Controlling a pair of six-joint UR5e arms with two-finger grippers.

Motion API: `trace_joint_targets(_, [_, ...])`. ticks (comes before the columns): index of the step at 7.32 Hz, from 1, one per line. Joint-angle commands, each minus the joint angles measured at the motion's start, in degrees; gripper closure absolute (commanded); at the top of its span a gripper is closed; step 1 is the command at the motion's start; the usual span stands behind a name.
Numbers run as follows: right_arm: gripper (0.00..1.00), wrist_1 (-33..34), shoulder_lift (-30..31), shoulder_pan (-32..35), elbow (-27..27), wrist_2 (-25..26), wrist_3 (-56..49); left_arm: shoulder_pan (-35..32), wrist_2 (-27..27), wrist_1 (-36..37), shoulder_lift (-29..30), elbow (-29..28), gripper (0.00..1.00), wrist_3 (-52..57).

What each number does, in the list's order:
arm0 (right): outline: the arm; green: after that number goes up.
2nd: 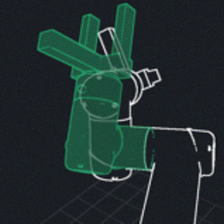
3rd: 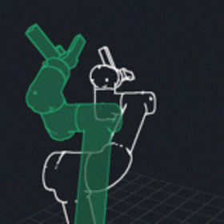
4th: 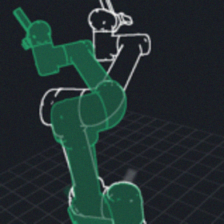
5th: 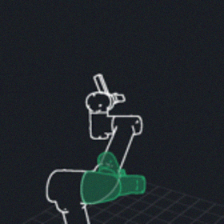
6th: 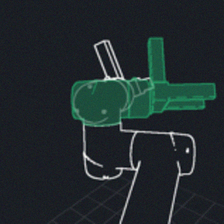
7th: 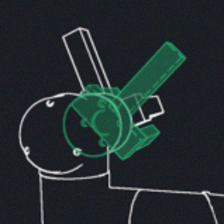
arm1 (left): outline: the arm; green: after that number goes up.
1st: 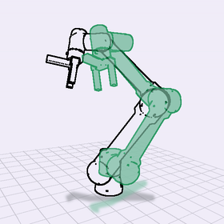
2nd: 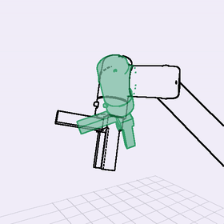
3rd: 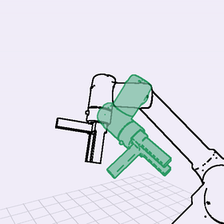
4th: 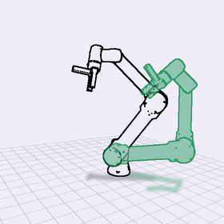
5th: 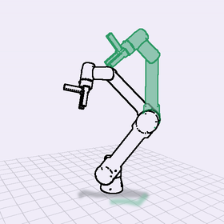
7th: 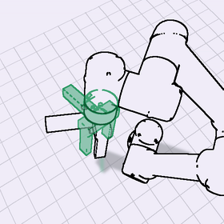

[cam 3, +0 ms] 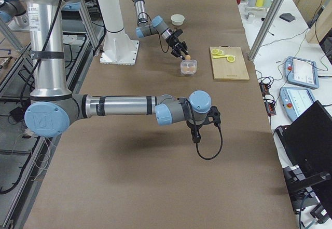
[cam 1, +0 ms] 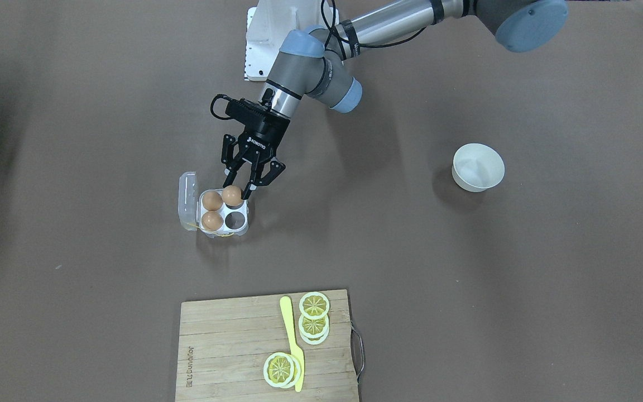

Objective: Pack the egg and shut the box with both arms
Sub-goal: 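Lower the egg into the empty box slot and open the left gripper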

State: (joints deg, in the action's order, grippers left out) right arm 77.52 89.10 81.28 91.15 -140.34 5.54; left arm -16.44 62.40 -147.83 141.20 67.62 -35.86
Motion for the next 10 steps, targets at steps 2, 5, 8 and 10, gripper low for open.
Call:
trace_joint_targets(2, [0.0,0.0,-0.15,-0.16,0.0,0.07,0.0,0.0,0.35,0.0,0.39,-0.64,1.0,0.0])
trace_joint_targets(5, [0.0,0.0,-0.15,-0.25,0.0,0.07,0.0,0.35,0.35,0.0,0.39,-0.65,1.0,0.0])
trace_joint_targets(8, [0.0,0.0,-0.15,-0.34,-0.09,0.07,0.0,0.53,0.35,-0.09,0.65,-1.44,1.0,0.0])
trace_joint_targets(10, [0.0,0.0,-0.15,-0.34,-0.09,0.07,0.0,0.62,0.35,-0.09,1.17,-1.35,0.55,0.0])
